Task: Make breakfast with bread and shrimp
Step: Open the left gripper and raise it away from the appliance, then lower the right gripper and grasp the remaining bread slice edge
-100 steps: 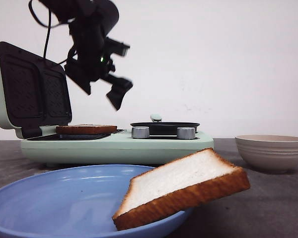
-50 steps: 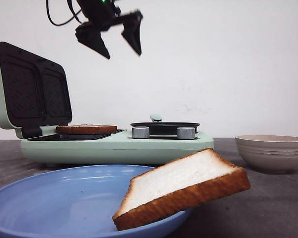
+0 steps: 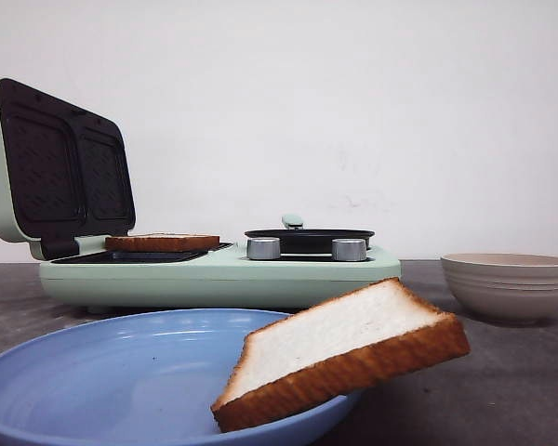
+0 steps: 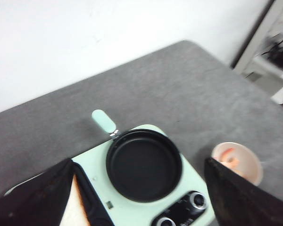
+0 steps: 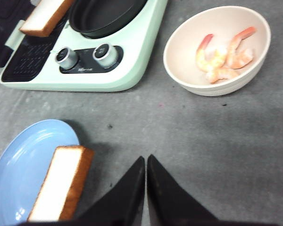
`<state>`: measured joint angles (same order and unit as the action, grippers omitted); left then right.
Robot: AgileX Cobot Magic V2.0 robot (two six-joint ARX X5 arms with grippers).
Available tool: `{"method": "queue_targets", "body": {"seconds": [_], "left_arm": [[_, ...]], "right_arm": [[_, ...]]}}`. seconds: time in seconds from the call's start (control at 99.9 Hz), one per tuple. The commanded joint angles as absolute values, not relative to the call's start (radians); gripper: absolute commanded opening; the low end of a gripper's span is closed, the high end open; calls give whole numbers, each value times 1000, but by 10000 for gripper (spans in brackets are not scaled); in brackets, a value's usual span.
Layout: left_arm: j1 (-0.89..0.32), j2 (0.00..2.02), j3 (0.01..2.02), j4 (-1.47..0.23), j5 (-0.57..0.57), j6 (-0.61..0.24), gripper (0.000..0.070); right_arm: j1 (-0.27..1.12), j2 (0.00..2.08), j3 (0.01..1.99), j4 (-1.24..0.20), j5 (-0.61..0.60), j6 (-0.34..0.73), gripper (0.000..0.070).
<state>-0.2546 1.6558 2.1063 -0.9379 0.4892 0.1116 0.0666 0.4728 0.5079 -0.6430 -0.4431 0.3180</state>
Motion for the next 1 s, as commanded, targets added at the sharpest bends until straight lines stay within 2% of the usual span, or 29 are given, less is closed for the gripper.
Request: {"method": "queue_targets", "body": {"seconds": [0.0, 0.18, 0.3, 0.48, 0.73, 0.991], "left_arm": [[-243, 1622, 2138, -942, 532, 120, 469], [-184, 1529, 2118, -999, 625, 119, 469], [-158, 1461, 2019, -998, 677, 122, 469], [-134, 1305, 1716, -893, 716, 117, 468], [-92, 1037, 1279, -634, 715, -2, 468], [-82, 849, 959, -574, 707, -27, 470]], "right_arm": [[70, 475, 520, -633, -446, 311, 0], [70, 475, 520, -634, -467, 335, 0], [70, 475, 520, -634, -492, 356, 0], [70, 475, 520, -645, -501, 362, 0], [79, 476, 520, -659, -532, 379, 0], [115, 486, 491, -654, -536, 430, 0]]}}
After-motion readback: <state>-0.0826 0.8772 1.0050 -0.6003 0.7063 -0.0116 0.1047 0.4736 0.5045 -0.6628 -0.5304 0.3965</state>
